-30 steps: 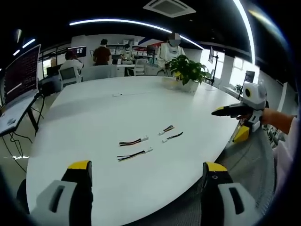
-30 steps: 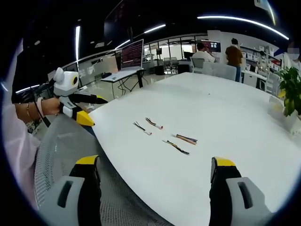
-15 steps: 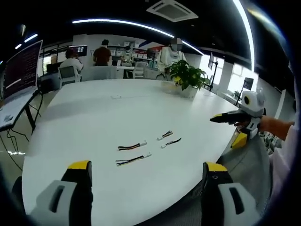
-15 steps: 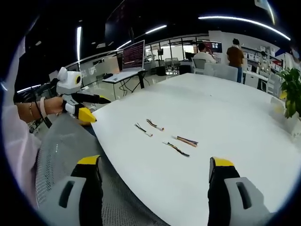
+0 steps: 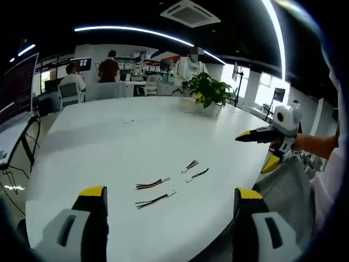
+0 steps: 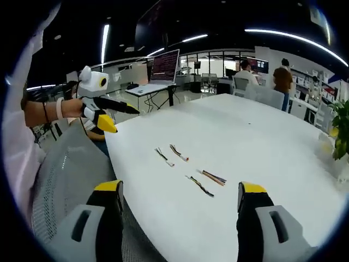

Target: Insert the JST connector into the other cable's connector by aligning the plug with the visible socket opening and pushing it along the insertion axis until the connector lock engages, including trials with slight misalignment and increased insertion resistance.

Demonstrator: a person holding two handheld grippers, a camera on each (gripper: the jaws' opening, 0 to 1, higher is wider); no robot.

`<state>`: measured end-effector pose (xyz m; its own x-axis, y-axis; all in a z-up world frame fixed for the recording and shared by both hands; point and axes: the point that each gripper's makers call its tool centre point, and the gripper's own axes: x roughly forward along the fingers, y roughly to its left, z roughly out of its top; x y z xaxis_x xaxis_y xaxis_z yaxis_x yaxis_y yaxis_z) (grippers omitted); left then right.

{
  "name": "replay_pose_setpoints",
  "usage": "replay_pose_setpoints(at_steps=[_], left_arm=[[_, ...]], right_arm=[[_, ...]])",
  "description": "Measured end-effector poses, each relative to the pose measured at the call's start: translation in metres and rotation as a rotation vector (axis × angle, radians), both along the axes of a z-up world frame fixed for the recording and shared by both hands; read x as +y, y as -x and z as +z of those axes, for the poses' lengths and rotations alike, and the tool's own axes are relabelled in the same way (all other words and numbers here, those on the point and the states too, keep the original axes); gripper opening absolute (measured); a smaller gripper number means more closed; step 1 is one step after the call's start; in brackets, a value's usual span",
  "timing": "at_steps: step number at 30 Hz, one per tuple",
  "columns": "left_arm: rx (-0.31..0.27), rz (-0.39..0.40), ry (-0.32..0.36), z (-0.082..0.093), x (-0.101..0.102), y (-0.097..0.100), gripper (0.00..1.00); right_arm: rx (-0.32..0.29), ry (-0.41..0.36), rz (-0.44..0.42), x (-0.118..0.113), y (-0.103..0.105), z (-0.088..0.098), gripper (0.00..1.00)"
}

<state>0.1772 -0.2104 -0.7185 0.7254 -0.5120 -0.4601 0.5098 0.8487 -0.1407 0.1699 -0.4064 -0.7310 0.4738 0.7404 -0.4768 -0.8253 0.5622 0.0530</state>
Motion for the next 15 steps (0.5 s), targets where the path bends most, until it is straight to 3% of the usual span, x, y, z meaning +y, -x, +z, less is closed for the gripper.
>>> replay_pose_setpoints(at_steps=[1, 9, 15], left_arm=[[-0.005, 0.002, 0.028, 0.002, -0.001, -0.004, 0.95], [-0.015, -0.051, 0.014, -0.001, -0.007, -0.019, 0.93], [-0.002, -0.056, -0.002, -0.008, -0.002, -0.032, 0.86]], right_arm=[[-0.002, 0.003, -0.006, 0.000, -0.002, 0.000, 0.86], [0.011, 0.025, 0.037, 0.008, -0.005, -0.006, 0.85], [0.008, 0.026, 0.053, 0.010, -0.013, -0.006, 0.83]])
